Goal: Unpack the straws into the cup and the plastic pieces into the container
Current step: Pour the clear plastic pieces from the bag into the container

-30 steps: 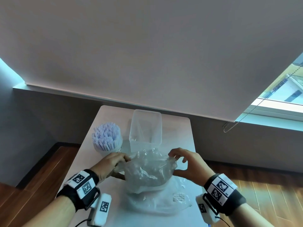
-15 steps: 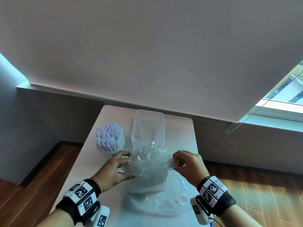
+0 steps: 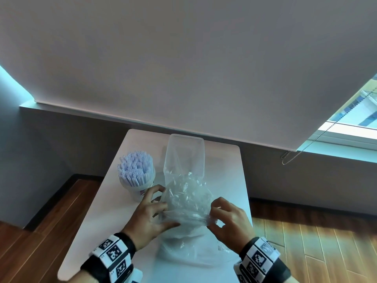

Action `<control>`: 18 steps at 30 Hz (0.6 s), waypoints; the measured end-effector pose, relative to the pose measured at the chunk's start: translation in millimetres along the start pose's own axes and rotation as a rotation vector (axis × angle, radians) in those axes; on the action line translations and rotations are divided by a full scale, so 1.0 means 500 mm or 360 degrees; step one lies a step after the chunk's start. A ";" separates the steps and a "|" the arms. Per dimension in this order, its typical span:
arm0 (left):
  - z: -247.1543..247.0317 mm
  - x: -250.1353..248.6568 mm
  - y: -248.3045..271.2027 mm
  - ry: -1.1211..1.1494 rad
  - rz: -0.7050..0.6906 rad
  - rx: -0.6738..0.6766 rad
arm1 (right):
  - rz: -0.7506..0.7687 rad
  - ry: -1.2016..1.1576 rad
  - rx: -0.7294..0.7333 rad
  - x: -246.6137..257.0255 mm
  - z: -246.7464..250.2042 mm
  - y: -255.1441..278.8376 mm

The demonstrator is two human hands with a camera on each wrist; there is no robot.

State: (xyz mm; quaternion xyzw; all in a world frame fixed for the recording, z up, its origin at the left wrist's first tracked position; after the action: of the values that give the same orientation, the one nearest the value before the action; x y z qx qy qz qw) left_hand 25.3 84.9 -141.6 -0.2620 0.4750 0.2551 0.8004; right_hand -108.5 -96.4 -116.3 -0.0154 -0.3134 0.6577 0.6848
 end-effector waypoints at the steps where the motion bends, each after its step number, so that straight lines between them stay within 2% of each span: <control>1: -0.001 -0.001 0.000 -0.0020 -0.0046 -0.0048 | -0.0003 -0.0001 0.0015 0.006 0.000 0.003; 5: -0.006 -0.013 0.005 -0.0091 -0.0181 -0.0186 | -0.0037 0.0062 0.0096 0.013 -0.004 0.014; 9: -0.020 -0.005 0.009 -0.0216 -0.0293 -0.0218 | 0.0110 0.0162 -0.0149 0.021 -0.009 0.026; 11: -0.022 -0.004 0.012 -0.0241 -0.0339 -0.0241 | 0.0157 0.0224 -0.0192 0.030 -0.017 0.033; 18: -0.028 0.009 0.022 -0.0386 -0.0456 -0.0192 | 0.0113 0.0364 -0.0027 0.048 -0.046 0.051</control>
State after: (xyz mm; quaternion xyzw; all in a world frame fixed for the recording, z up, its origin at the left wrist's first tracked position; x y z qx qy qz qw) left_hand 10.8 84.4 -153.2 -0.3417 0.3167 0.1964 0.8627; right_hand -122.3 -61.9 -135.9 -0.1072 -0.2379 0.6729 0.6922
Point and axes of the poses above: each hand's wrist, its own y-axis away from the middle knuckle, its own z-axis out of the back of the hand, x = y × z, the point moved 6 cm from there along -y, towards the middle knuckle, and after that the axes turned 2 degrees about -x, right-handed, at the moved point
